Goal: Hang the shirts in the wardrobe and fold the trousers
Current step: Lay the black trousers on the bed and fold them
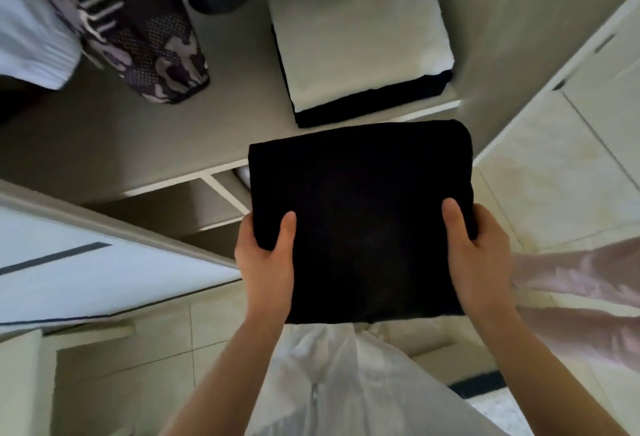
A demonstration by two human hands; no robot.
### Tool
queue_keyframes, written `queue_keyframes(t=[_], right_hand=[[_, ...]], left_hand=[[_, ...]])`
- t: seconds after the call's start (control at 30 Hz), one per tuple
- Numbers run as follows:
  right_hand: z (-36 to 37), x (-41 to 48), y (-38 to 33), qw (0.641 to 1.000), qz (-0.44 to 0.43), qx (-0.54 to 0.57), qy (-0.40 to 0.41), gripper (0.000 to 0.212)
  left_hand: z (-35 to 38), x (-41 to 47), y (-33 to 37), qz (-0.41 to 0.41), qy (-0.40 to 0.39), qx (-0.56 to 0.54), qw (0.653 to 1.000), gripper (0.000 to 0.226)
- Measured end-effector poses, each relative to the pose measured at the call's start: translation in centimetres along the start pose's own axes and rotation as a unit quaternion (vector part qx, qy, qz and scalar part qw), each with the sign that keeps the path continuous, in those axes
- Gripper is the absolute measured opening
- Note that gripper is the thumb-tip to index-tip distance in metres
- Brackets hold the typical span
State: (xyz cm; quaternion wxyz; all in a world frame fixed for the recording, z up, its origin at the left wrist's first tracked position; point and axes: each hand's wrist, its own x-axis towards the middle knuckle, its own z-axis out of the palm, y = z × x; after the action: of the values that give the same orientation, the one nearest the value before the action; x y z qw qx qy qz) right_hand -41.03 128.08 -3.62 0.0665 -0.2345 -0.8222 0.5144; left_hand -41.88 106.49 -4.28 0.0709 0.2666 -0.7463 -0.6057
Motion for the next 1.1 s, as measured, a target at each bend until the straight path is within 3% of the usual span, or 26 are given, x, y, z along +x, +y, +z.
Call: queue_keyframes(t=[0.23, 0.43, 0.6, 0.93, 1.1], right_hand=[[-1.3, 3.2, -3.7, 0.998, -0.064, 0.016, -0.020, 0.042], [-1.5, 6.0, -7.2, 0.994, -0.093, 0.047, -0.028, 0.044], [-0.8, 9.3, -10.4, 0.991, -0.118, 0.054, -0.015, 0.044], [1.7, 17.7, -16.1, 0.988, -0.140, 0.070, -0.011, 0.049], [2.5, 22.9, -18.7, 0.984, -0.159, 0.075, 0.006, 0.043]], left_hand=[[0.3, -0.1, 3.9, 0.027, 0.068, -0.030, 0.997, 0.015], [0.3, 2.0, 7.9, 0.051, 0.074, -0.071, 0.993, 0.017], [0.6, 5.0, 11.1, 0.059, 0.025, -0.130, 0.990, 0.016], [3.2, 13.6, 15.6, 0.031, -0.053, -0.211, 0.976, 0.046], [6.0, 17.5, 18.3, 0.050, -0.098, -0.211, 0.971, 0.040]])
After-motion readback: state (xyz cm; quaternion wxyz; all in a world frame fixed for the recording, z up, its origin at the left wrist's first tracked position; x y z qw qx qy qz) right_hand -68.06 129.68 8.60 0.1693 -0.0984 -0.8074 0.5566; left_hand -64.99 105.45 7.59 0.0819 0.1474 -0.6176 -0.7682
